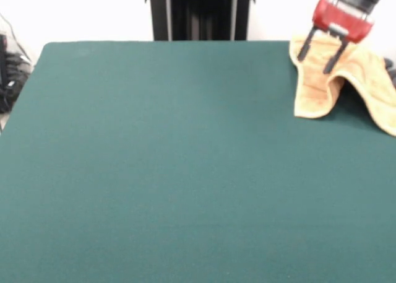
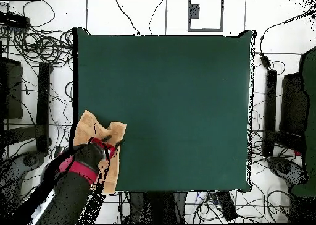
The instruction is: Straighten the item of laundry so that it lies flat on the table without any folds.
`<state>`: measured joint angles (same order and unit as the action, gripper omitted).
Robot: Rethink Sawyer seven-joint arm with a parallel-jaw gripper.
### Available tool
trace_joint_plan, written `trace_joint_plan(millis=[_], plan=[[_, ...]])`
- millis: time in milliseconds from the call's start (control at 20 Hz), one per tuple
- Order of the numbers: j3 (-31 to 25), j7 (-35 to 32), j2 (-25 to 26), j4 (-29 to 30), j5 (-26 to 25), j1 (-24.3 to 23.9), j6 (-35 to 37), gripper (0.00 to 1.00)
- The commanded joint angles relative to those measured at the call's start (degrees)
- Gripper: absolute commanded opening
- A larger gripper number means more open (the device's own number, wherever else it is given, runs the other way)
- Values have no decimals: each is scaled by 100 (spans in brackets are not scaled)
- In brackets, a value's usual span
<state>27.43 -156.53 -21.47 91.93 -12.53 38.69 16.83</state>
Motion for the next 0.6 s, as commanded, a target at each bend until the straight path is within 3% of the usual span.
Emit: trace_joint_plan(millis=[50, 200, 350, 600], plan=[[-1609, -65, 521, -166, -47, -1178, -1430, 100], [-2670, 490, 385, -4, -514, -2123, -1611, 100], [-3371, 602, 412, 64, -913, -2716, -1738, 100], [-4135, 588, 560, 19, -1335, -3293, -1663, 100]])
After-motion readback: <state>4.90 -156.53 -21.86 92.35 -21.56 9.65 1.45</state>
